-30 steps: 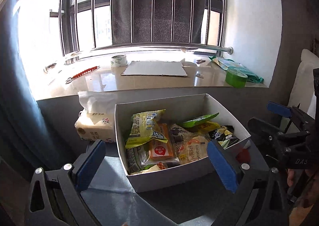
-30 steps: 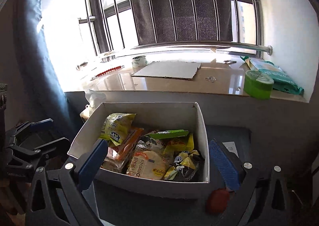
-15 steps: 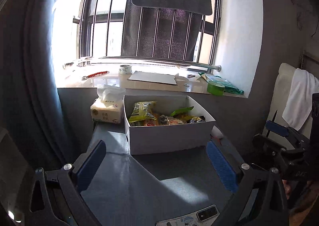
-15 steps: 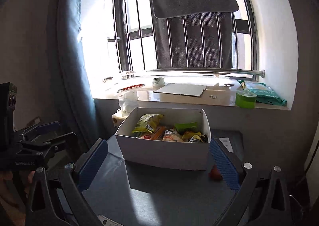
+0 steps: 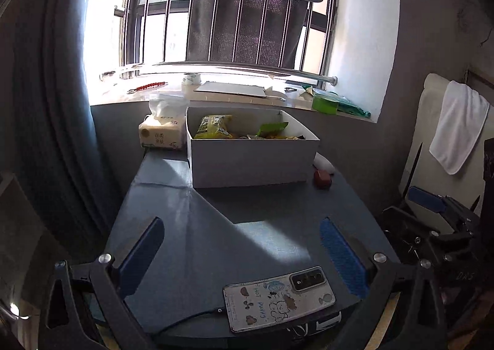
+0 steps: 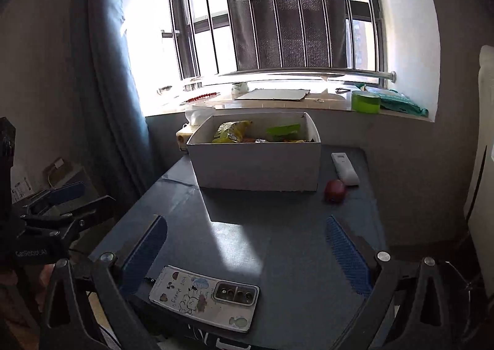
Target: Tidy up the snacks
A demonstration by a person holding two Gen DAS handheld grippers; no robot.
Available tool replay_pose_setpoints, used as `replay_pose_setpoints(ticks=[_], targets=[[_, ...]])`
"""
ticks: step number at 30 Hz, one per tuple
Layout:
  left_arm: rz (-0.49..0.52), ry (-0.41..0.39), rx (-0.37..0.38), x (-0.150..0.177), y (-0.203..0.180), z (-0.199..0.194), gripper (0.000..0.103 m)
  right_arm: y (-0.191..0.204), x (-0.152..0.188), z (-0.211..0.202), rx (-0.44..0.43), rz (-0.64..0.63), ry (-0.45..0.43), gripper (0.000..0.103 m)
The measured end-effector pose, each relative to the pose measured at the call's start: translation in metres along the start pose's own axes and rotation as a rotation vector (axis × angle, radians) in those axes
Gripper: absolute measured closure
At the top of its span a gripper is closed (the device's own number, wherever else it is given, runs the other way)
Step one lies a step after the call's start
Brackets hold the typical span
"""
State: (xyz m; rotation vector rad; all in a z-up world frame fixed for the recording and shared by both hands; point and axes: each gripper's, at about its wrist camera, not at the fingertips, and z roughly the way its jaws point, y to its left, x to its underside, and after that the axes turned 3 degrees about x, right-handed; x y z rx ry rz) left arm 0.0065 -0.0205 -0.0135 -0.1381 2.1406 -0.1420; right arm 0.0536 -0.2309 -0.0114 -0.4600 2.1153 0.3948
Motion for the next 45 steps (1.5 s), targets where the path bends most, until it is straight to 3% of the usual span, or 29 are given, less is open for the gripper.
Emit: replay_pose_setpoints(ticks=[45], targets=[[-0.003, 0.036, -0.01, 0.0029, 0.0033, 0.009, 0.0, 0.002, 0.0028, 0.0019, -0.022, 0.012, 0.023, 0.0]])
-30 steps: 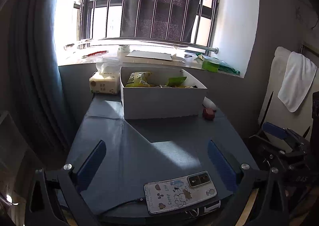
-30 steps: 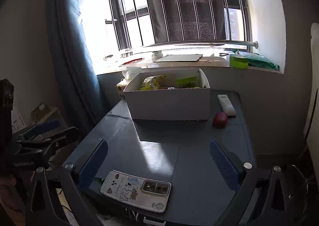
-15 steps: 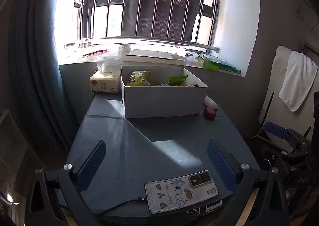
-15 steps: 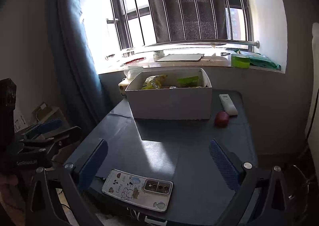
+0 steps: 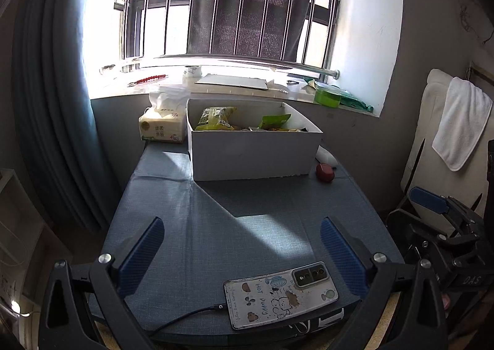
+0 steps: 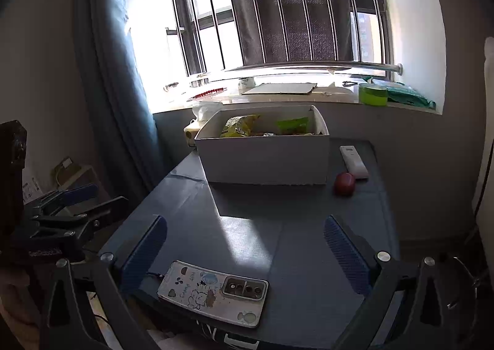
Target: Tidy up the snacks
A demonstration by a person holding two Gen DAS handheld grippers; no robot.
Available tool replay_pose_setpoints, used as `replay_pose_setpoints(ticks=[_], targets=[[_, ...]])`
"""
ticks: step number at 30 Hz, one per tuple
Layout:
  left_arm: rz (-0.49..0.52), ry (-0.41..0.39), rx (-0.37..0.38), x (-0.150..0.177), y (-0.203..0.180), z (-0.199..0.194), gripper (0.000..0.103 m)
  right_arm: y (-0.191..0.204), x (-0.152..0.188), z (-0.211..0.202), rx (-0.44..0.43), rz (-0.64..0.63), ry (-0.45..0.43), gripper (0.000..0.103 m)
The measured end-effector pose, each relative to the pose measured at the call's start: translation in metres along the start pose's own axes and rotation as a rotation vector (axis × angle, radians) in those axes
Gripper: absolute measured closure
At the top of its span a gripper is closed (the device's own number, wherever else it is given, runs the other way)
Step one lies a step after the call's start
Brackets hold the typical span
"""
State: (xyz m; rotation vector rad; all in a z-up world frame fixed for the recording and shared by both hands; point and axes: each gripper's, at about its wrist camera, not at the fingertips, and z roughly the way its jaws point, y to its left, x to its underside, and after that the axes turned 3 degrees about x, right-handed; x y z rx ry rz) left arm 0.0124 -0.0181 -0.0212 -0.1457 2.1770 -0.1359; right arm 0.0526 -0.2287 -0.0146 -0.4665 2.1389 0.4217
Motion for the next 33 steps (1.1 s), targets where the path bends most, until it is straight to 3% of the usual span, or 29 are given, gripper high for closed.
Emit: replay_pose_setpoints(ticks=[33], targets=[[0.001, 0.015, -0.011, 0.0008, -0.0004, 0.0026, 0.0, 0.0005, 0.0016, 0.0001, 0.013, -0.009, 0.001, 0.0]])
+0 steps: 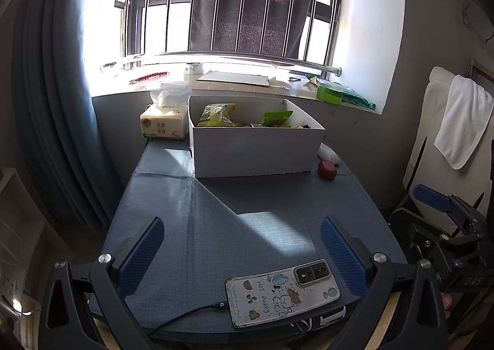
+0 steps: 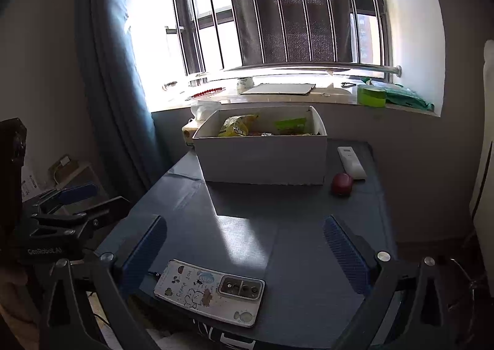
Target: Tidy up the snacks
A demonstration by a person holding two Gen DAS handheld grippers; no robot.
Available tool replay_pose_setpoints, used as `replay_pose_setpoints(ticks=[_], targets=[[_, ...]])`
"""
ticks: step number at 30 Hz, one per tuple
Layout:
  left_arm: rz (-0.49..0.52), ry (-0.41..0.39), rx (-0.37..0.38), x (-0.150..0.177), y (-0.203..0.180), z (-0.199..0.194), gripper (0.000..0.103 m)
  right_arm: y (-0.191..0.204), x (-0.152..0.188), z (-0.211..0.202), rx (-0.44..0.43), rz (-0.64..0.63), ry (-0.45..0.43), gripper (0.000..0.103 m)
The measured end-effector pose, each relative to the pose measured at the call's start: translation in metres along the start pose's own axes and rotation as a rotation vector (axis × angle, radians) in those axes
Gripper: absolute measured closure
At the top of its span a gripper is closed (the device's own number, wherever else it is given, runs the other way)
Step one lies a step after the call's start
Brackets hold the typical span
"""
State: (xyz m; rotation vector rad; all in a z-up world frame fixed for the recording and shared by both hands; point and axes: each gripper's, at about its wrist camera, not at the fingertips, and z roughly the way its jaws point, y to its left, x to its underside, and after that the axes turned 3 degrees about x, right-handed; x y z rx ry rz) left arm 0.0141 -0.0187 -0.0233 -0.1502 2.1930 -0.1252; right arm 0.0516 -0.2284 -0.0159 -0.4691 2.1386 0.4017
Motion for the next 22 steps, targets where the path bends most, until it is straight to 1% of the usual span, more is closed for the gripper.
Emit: replay_pose_setpoints(ticks=[22], targets=[[0.009, 0.002, 0.011, 0.0021, -0.0008, 0.0013, 0.0, 0.0008, 0.0001, 0.0, 0.001, -0.003, 0.004, 0.0]])
